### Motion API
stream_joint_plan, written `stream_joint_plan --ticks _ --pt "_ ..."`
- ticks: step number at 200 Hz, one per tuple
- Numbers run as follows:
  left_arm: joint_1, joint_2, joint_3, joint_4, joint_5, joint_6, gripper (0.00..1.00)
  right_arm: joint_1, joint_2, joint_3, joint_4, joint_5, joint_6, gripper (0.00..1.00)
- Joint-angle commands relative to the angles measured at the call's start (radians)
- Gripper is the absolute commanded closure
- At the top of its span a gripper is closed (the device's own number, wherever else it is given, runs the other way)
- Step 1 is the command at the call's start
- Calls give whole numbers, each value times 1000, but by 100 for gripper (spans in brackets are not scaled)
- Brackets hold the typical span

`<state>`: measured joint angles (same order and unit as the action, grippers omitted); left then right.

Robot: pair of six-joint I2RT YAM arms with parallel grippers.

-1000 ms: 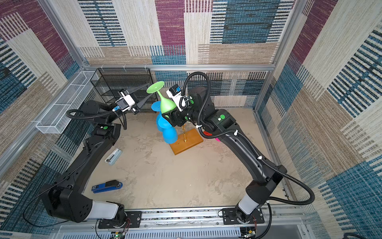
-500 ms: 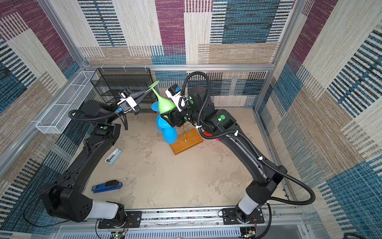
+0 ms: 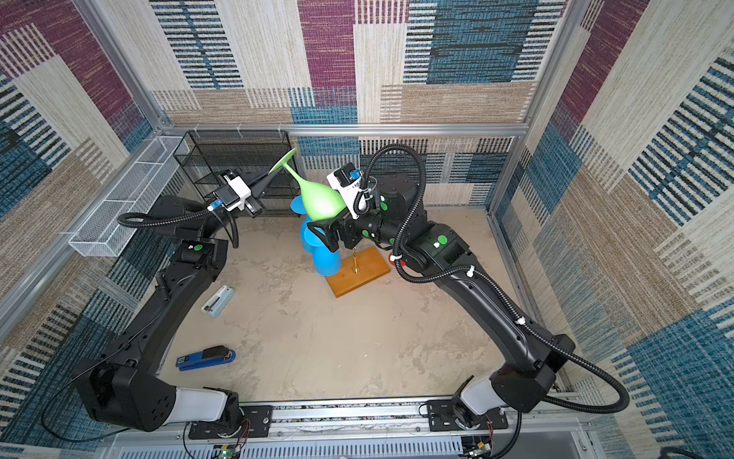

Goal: Take the wine glass off the wine glass rack
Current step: Pick up the wine glass from the wine glass rack.

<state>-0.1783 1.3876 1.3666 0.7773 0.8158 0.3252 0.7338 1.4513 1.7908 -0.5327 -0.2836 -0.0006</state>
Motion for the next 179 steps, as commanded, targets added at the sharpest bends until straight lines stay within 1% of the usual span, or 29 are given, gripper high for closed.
stream_joint_plan --ticks 1,19,35,38,48,65,78,99,113,133,154,179 --pt "11 -12 -22 44 -79 -117 100 2 -50 -35 119 -23 27 1" --pt "26 -18 -52 45 -157 -198 100 1 -109 -85 174 -27 30 1" --pt "39 -20 -82 56 -227 -284 100 -2 -157 -112 188 -18 37 1" --pt "40 -21 -89 58 -265 -299 100 -3 -170 -119 193 -15 41 1" --pt "46 -24 -110 68 -318 -352 100 -7 -211 -157 219 4 49 1" --pt "55 -31 -152 115 -361 -437 100 -26 -271 -234 256 39 77 0" --pt "63 -38 -180 149 -384 -504 100 -52 -283 -251 253 38 107 2" --pt "65 -55 -220 178 -384 -535 100 -84 -276 -262 263 21 133 14" --pt "69 -61 -234 183 -390 -576 100 -98 -259 -260 278 12 143 19" --pt "77 -62 -252 212 -364 -615 100 -118 -218 -248 306 -21 154 28" --pt "76 -68 -265 216 -357 -625 100 -122 -152 -195 311 -64 155 29" --pt "77 -70 -275 224 -351 -634 100 -121 -79 -122 324 -95 154 29"
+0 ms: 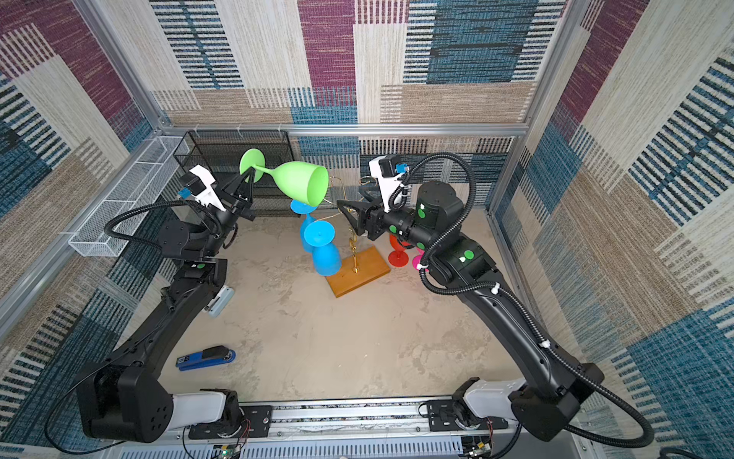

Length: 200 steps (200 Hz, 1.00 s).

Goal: Take the wine glass off the wine glass rack
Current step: Pick up the wine glass from the wine glass rack.

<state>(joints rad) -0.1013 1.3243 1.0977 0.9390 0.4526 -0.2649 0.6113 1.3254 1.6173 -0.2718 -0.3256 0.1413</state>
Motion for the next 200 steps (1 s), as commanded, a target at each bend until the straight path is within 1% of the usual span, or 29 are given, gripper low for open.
stream_joint_plan --ticks 1,45,66,97,121,150,185,200 --pt "0 -8 -6 63 13 -45 100 0 50 55 62 -53 12 29" --pt "0 -17 -19 74 28 -74 100 -1 169 146 69 -65 7 30" --pt "0 -22 -21 73 43 -87 100 0 209 173 75 -45 4 31" --pt "2 -26 -21 74 78 -125 100 0 263 221 85 -65 7 37" --pt "2 -24 -25 79 82 -146 100 -1 306 266 79 -114 20 50" --pt "1 -23 -31 73 81 -145 100 2 328 281 91 -167 39 72" --pt "1 -16 -29 74 66 -148 100 5 326 274 84 -179 50 99" --pt "2 -10 -27 76 64 -149 100 5 320 262 90 -176 54 100"
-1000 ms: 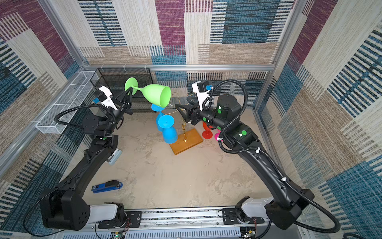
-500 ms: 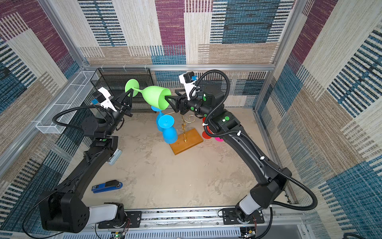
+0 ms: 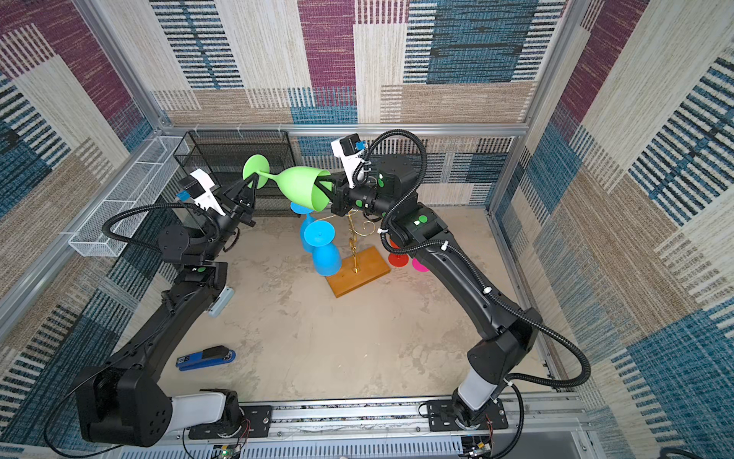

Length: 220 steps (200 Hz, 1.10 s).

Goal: Take the wine glass off the wine glass rack
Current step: Pick up the wine glass from the wine glass rack.

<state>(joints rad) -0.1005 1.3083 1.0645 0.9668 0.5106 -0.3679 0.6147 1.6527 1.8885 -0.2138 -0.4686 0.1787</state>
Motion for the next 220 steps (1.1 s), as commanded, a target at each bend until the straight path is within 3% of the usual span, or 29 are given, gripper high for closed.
stream_joint_plan --ticks 1,11,41,86,155,202,220 --pt "1 6 6 47 5 -46 100 2 -8 -9 32 -32 17 100" --pt "1 7 7 50 4 -47 99 2 -8 -10 28 -27 17 100" --pt "1 2 2 53 -10 -49 71 2 -22 -14 29 -2 33 100" --pt "2 -41 -46 77 -64 -6 38 0 -71 -20 14 112 33 100" --pt "49 -161 -190 84 -253 -27 26 -1 -207 -98 -73 166 -31 100" --pt "105 -198 -248 46 -303 -65 25 8 -310 -168 -157 11 -140 100" --pt "133 -196 -245 17 -299 -95 24 62 -324 -191 -206 34 -203 100"
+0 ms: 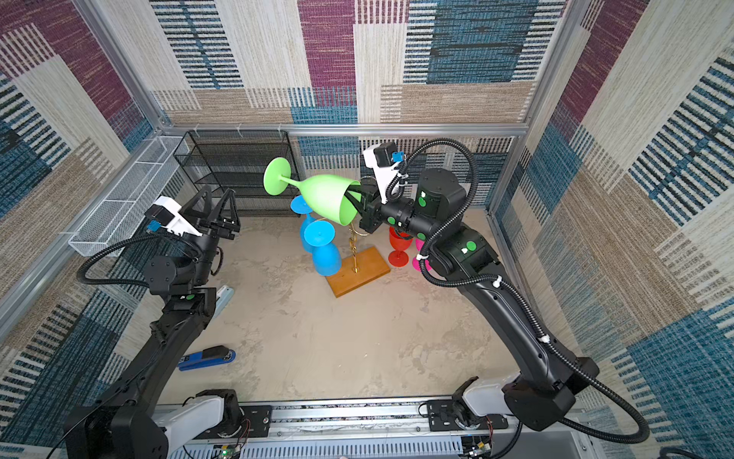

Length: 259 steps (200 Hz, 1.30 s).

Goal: Take the wine glass off the wine glass rack
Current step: Pick up the wine glass from the wine glass rack, then place the wine glass at the top-right of the table.

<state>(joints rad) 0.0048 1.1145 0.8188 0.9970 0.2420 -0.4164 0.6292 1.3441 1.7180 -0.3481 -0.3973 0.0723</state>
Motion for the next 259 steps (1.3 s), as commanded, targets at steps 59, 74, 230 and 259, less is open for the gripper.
stream_joint_plan --ticks 59,74,230,259 --pt "99 -5 14 -67 -35 -111 24 182 -38 -157 -194 17 -154 100" --pt "120 -4 21 -94 -12 -147 24 205 -20 -159 -298 75 -151 100" --pt "189 -5 -118 -38 -25 -65 26 38 -78 -444 -843 399 275 100" --pt "190 -3 -142 -34 -18 -18 26 -104 -77 -461 -875 430 286 100"
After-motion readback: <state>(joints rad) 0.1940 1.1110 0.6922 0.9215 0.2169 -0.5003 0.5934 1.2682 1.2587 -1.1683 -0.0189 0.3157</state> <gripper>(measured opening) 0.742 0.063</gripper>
